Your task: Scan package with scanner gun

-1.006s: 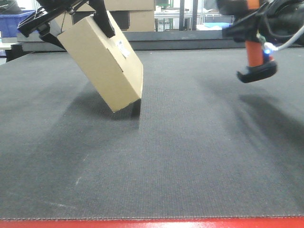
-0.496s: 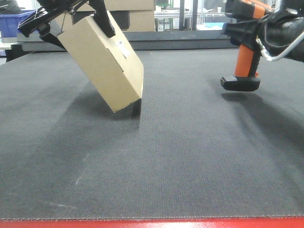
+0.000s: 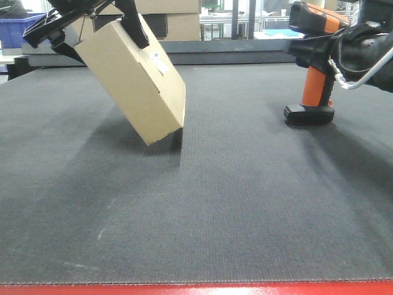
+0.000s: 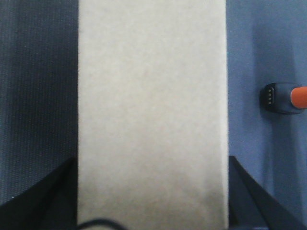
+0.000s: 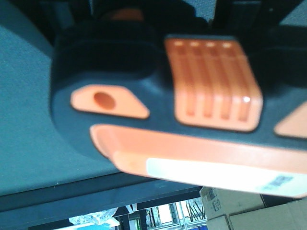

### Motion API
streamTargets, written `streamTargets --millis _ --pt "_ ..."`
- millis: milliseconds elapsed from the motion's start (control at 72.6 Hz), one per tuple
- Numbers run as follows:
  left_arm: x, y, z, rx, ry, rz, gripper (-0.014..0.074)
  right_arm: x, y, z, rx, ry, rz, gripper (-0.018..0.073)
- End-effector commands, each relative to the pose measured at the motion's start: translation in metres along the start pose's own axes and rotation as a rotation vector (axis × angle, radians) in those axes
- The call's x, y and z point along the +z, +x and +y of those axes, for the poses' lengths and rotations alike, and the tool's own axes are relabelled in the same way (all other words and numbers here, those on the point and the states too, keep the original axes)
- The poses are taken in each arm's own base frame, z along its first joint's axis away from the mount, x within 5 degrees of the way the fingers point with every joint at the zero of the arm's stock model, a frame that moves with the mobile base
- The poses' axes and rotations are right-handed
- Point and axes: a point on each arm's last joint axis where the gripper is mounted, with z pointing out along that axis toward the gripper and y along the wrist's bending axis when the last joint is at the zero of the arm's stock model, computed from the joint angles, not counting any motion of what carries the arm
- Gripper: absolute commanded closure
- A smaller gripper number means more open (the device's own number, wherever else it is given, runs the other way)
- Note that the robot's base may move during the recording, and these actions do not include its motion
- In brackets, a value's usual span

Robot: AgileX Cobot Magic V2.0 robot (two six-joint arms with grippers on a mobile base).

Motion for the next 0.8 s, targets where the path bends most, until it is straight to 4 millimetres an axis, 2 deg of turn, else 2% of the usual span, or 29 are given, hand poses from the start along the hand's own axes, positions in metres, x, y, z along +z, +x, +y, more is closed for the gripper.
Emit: streamTargets --millis 0,165,275,427,785 --pt "-0.0041 -0.0005 -0.0050 0.001 0.021 -0.019 0.0708 -0.0001 -0.0103 0.0009 -0.003 -0.009 -0.084 0.0569" --pt "-0.0041 -0.0005 -0.0050 0.001 0.021 -0.019 0.0708 -0.0001 -0.0102 0.0009 -0.003 -0.009 -0.082 0.0190" --pt "-0.0041 -0.0005 -0.0050 0.001 0.021 -0.019 0.0708 0.0001 -0.0077 0.0009 -0.004 -0.009 -0.055 0.0080" --pt "-0.0041 -0.0005 -0.0050 0.001 0.021 -0.019 0.0708 0.0002 -0.0049 0.0009 -0.004 -0.009 -0.023 -0.0001" --pt "-0.0045 -0.0012 -0.0049 0.006 0.017 -0.025 0.0708 -0.0047 -0.0119 0.0037 0.001 -0.019 0.038 0.0000"
